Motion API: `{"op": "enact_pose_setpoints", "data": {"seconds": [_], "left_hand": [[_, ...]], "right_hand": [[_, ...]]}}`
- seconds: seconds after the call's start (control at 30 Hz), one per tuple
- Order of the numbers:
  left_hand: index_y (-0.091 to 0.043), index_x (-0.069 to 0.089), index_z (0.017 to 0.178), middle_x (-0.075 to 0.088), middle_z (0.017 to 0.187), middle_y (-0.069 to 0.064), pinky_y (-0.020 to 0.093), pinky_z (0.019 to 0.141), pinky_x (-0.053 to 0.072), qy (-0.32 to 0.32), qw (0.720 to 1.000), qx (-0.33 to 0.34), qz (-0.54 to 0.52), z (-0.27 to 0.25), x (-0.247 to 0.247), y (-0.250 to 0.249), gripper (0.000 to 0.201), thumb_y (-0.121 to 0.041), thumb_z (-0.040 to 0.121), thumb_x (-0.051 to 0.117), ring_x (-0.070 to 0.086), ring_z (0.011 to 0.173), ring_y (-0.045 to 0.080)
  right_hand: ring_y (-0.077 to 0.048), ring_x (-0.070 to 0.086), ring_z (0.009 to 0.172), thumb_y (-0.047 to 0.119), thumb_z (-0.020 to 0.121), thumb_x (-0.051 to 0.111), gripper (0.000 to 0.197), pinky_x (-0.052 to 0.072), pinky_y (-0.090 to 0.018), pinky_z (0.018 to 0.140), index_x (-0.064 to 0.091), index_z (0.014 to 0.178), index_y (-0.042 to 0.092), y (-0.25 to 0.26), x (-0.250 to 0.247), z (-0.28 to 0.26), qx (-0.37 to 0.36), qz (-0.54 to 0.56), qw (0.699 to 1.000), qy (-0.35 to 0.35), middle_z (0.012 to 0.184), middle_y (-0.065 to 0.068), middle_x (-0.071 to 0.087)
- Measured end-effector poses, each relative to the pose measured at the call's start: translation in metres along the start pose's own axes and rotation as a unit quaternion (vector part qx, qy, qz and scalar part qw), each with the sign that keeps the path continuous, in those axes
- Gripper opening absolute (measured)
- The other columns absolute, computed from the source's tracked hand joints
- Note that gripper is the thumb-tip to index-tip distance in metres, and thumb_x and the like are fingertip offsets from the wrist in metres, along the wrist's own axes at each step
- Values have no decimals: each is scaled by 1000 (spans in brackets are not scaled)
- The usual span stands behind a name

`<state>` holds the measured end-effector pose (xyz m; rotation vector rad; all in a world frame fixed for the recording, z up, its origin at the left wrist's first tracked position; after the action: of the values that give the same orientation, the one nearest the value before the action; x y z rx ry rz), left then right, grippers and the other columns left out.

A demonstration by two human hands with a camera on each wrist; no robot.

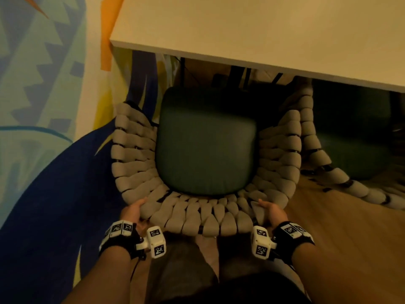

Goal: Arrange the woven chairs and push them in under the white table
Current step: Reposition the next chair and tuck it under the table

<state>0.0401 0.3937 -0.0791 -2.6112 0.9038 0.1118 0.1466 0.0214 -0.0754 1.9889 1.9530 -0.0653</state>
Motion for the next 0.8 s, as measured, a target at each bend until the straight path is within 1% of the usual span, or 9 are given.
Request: {"op": "enact_pose_setpoints", "data": {"seconds": [0.07,0.17,0.23,0.3,0.43,0.53,0.63,0.73,0.8], "left_hand": [[-14,55,131,66,113,18,49,73,55,1,1000,-15,15,7,0,-4,51,-22,84,70,65,99,36],[-12,56,128,66,99,18,53,73,54,17,999,-35,23,13,4,-6,46,-19,84,69,64,91,36],[-11,55,128,64,95,19,53,70,53,30,999,-38,18,10,4,-5,44,-14,86,66,63,86,37],[-9,55,128,65,97,21,53,69,54,37,998,-38,22,9,4,-5,43,-12,87,65,64,88,38],[-8,55,128,64,100,22,59,84,52,25,999,-31,30,12,4,-6,45,-9,85,65,63,96,40],[-9,51,133,61,113,23,60,89,50,-1,999,-23,26,13,3,-7,53,-4,82,65,60,102,42],[-13,51,134,60,118,21,60,87,50,-17,1000,-4,5,12,1,-9,57,-2,80,65,60,104,42],[-12,56,130,62,120,22,61,87,50,-15,1000,20,-15,13,-1,-21,55,-1,78,65,61,105,42],[-14,56,130,62,120,21,62,85,51,-15,999,30,-20,15,-2,-35,61,-5,70,69,62,105,42]], "right_hand": [[-33,57,92,26,86,68,53,44,-37,64,51,132,6,0,1,4,1,13,1000,-2,115,-15,60],[-34,59,89,25,84,69,45,45,-36,62,54,124,9,0,4,2,6,45,999,-17,118,-18,60],[-37,60,99,27,80,72,59,49,-42,71,51,131,7,-4,4,3,15,63,997,-30,123,-19,60],[-39,58,103,27,79,73,65,49,-43,73,49,135,6,-5,4,1,13,75,996,-39,126,-21,58],[-36,54,99,27,82,70,63,45,-37,63,47,135,4,-4,6,-1,10,89,995,-47,125,-20,57],[-39,58,102,26,74,75,68,51,-47,75,48,132,3,-7,5,4,10,98,994,-41,119,-20,59],[-38,58,87,12,77,71,45,50,-46,68,50,117,9,-6,10,-1,11,147,989,-13,101,-18,60],[-37,60,88,4,80,63,35,52,-47,71,55,113,15,2,14,-10,-17,209,977,32,103,-17,62],[-39,62,95,3,75,64,46,54,-51,78,58,118,15,9,14,-12,-30,244,968,58,111,-17,64]]}}
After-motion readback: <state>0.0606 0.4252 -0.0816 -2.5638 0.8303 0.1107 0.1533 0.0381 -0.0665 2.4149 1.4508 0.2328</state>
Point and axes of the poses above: each hand's wrist, its own z-axis towards the middle knuckle, its own x-axis out of the palm, y = z × x, the point moved 5 cm from there along z, towards the middle knuckle
